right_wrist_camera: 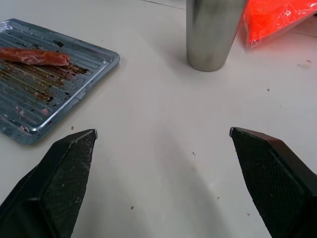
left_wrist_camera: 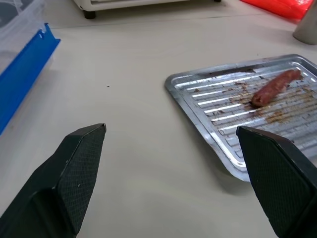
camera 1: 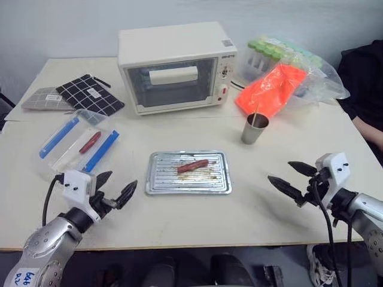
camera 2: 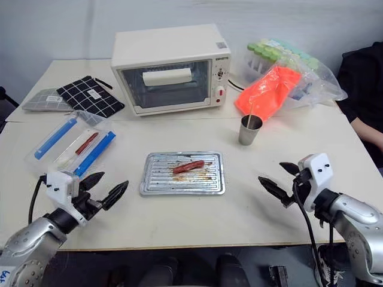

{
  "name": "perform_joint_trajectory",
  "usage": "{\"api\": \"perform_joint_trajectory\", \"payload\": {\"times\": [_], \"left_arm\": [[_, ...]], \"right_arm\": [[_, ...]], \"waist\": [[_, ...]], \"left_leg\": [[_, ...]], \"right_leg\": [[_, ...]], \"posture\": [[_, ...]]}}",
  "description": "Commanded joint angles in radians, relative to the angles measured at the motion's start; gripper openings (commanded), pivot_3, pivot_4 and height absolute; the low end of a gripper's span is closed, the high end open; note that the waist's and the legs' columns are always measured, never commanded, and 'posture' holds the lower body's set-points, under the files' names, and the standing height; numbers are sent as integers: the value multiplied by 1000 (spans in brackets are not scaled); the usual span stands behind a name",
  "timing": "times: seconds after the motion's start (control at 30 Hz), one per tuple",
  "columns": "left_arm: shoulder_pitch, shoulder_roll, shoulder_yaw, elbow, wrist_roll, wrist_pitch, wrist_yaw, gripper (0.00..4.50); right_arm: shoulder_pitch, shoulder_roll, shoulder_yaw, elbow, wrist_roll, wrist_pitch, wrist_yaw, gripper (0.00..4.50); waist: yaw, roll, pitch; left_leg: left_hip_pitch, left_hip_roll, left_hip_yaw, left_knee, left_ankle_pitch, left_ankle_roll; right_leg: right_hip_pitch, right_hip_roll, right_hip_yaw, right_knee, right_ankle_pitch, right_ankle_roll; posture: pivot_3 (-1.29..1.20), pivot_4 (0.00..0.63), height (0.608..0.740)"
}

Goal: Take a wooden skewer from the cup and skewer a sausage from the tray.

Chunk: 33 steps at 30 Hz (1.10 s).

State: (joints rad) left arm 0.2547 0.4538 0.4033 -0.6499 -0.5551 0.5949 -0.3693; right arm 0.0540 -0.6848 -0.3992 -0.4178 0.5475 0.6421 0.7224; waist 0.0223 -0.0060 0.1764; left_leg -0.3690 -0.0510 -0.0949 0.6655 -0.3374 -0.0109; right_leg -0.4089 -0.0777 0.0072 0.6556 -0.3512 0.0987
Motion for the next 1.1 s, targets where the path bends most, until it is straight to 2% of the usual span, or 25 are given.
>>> {"api": "perform_joint_trajectory", "payload": {"times": [0.03,0.73,0.8,0.93,1.1], "left_arm": [[-16,11,33,23,31,-42,17,4456],[-48,15,11,27,10,-35,4,4456],[-67,20,9,18,-21,-14,-7,4456],[-160,49,29,-16,-230,102,-36,4456],[-335,147,-23,22,-367,188,-113,4456]], "right_arm": [[-17,-23,1,11,-9,-41,16,4500],[-77,-34,32,25,-14,-11,-11,4500],[-105,-28,26,33,-12,-7,-31,4500],[-246,-4,-19,50,116,113,-88,4500],[-479,56,16,155,156,149,-183,4500]], "waist": [[1,0,0],[1,0,0],[0,0,0],[0,0,0],[-1,0,0]], "left_leg": [[0,0,0,0,0,0],[0,0,0,0,0,0],[0,0,0,0,0,0],[0,0,-1,1,0,0],[0,0,-1,1,0,0]], "right_leg": [[0,0,0,0,0,0],[0,0,0,0,0,0],[0,0,0,0,0,0],[0,0,-1,1,0,0],[0,0,-1,1,0,0]], "posture": [[0,150,740],[0,150,740],[0,150,740],[0,150,740],[0,150,740]]}}
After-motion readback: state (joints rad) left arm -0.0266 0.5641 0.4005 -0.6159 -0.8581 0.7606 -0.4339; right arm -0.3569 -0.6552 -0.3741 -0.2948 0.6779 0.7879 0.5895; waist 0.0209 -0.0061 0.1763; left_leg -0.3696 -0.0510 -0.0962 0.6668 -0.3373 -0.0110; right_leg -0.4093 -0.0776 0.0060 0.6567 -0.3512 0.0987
